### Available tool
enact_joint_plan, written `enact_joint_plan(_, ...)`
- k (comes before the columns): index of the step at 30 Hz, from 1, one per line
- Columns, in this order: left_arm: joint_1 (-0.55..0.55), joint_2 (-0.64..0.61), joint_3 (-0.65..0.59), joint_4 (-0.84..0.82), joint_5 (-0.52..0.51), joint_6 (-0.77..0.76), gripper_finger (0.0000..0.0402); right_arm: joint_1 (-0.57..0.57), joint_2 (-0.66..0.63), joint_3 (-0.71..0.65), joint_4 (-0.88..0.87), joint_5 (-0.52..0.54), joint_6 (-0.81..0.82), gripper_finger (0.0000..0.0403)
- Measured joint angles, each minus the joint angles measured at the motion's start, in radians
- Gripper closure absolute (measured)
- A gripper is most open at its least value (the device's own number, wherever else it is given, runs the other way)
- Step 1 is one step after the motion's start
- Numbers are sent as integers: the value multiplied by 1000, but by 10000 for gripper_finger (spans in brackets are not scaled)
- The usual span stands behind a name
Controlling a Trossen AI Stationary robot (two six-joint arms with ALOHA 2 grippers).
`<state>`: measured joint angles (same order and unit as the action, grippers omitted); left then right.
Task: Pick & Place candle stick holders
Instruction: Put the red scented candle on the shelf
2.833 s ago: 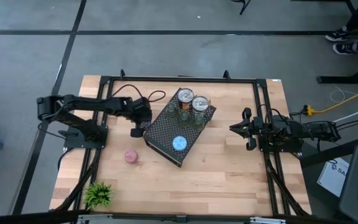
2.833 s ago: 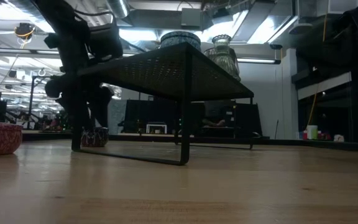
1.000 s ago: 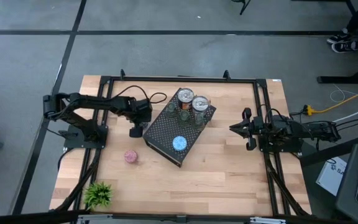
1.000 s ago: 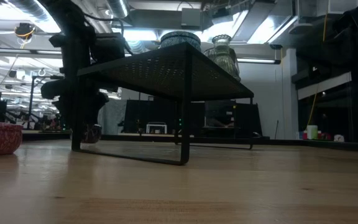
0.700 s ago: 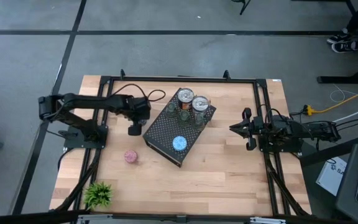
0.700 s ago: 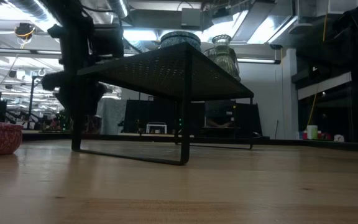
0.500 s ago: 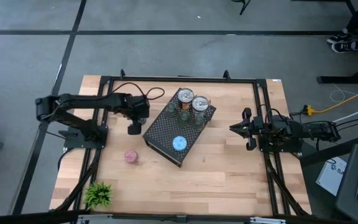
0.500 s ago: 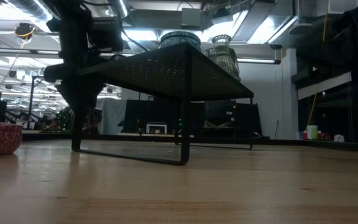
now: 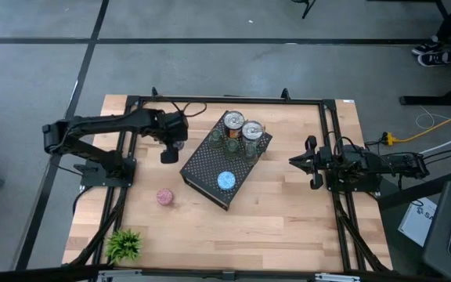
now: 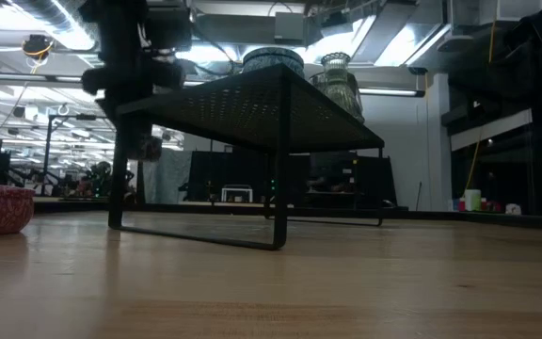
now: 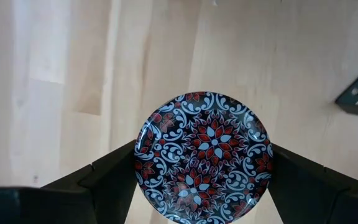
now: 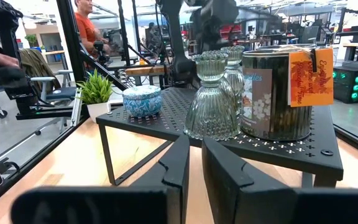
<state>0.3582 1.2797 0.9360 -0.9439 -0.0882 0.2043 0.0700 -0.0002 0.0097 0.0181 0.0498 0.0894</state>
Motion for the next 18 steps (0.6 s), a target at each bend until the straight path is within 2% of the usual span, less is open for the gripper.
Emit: enact_joint_plan(18, -5, 0, 254, -118, 20, -43, 95, 0, 0, 0, 0, 0, 0, 355)
